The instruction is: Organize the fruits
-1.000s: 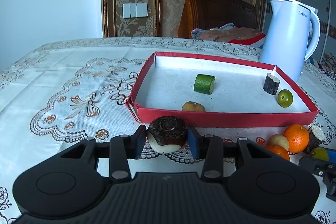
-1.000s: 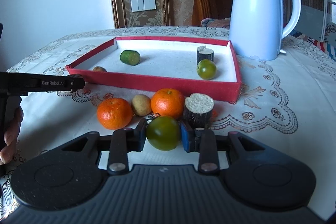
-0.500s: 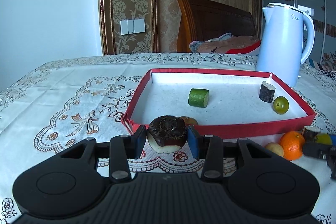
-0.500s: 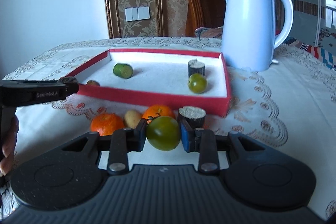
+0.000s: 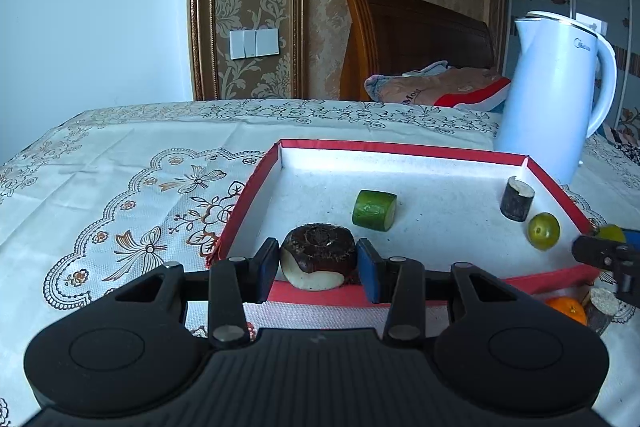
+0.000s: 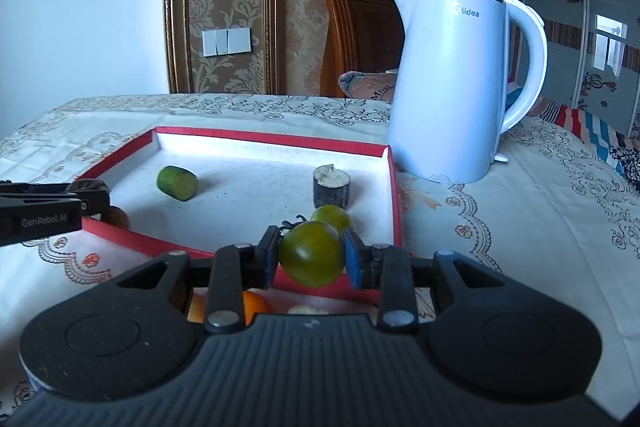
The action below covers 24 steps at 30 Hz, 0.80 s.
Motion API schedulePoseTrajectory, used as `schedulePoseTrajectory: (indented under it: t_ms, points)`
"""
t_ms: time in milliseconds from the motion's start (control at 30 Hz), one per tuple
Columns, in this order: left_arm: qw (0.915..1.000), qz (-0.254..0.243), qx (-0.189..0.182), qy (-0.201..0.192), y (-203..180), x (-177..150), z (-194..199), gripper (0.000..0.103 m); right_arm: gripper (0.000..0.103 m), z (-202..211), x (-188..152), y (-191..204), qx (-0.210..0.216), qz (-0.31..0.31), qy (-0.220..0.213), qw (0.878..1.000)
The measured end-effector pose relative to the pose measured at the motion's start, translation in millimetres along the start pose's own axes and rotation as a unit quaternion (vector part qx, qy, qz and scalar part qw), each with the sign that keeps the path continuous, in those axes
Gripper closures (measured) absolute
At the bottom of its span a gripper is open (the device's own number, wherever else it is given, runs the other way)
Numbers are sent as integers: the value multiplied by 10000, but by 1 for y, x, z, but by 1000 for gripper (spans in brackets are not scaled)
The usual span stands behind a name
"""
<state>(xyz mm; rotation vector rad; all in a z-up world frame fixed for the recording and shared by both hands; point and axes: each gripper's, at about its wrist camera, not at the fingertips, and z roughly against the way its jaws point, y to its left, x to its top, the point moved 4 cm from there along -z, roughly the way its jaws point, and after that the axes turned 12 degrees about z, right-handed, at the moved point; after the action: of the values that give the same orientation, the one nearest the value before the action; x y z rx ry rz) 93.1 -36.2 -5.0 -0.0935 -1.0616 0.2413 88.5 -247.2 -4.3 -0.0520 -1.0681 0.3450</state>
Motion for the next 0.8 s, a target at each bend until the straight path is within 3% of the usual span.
schedulePoseTrajectory:
  t_ms: [100,367,467,567,800]
  points:
    - [10000,6,-39,-26,2,-2,2,62,72,10,-6,-13,113,-256,-19,9996]
    - [9999,44,-93,-38,4,-3,3,62,71,46,-45,-25,374,-130,137,9991]
    - [9999,44,-112,-49,5,-2,4,62,71,42,-50,-19,459,58,238,9986]
    - [9999,45,-122,-55,5,-3,5,62,61,34,-49,-10,579,228,345,9975]
    - [9999,-37,-101,-89,4,-4,6,62,62,18,-42,3,513,417,349,9972]
